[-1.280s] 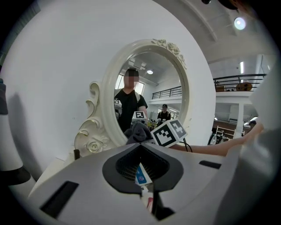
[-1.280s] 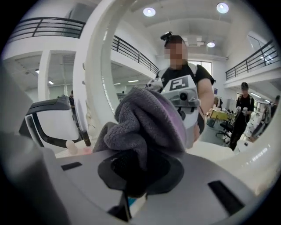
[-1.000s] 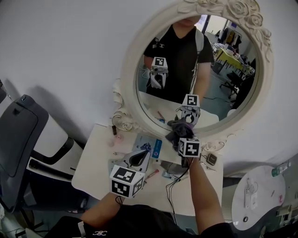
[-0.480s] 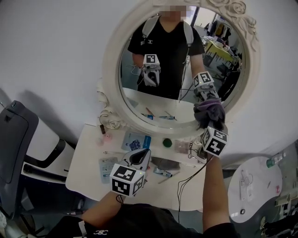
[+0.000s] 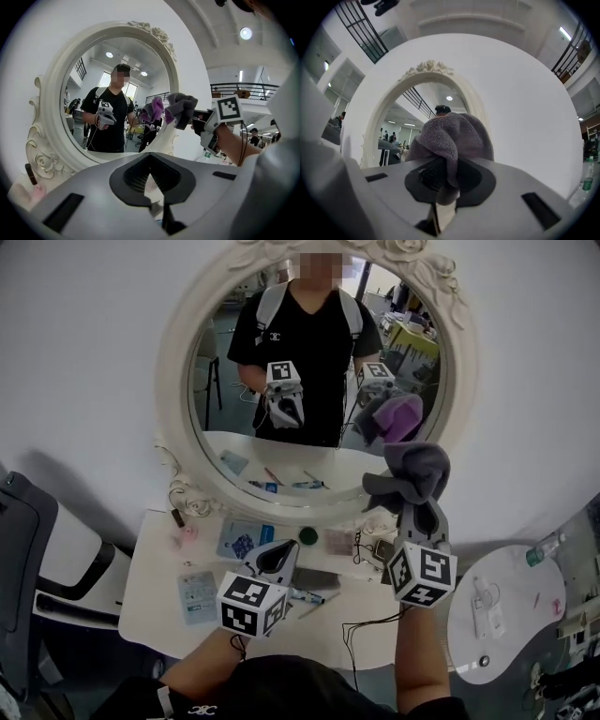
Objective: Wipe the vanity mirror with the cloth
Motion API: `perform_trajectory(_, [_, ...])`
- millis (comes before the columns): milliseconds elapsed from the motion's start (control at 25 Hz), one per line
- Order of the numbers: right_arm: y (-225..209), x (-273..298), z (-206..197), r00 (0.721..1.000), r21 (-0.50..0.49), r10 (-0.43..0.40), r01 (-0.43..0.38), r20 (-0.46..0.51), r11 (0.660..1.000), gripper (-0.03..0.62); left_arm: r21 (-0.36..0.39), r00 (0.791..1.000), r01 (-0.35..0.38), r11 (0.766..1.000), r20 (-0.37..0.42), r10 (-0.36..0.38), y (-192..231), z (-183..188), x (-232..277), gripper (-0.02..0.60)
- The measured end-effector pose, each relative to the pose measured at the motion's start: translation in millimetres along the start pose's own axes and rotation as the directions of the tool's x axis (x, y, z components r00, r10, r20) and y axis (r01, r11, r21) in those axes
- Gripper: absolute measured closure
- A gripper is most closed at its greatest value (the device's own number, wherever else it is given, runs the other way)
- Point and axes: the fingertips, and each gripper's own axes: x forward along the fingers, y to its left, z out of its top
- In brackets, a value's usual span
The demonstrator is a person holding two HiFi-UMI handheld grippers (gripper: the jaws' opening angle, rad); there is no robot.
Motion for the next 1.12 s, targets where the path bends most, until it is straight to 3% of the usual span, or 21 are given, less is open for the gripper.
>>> perform_trajectory(240, [-9.5,-62.4,11.4,0.995,0.022,0.016,-0.018,0.095,1.000,0.551,0.015,0.999,0.033,0.999,0.005,-0.033,-27.3,4.7,19.4,0.581])
perform_trajectory(440, [-18.1,-90.5,-25.3,0.999,0.140,0.015,-0.020,0.037,0.990,0.551,0.031,1.000,0.015,0.999,0.008,-0.015,-35.8,4.2,28.9,0.581])
perform_trajectory(680, [-16.1,-89.4,-82.9,0.997,0.179,0.026,-0.011,-0.078,0.984,0.551,0.051,1.000,0.004,0.999,-0.011,-0.003,-44.4,0.2,35.5,0.581])
perform_trajectory(1120, [-5.1,-81.9,-99.4,0.992,0.226,0.101,-0.081,-0.079,0.971,0.551,0.053,0.999,-0.039,0.998,-0.009,0.040,-40.2,0.5,33.7,0.581])
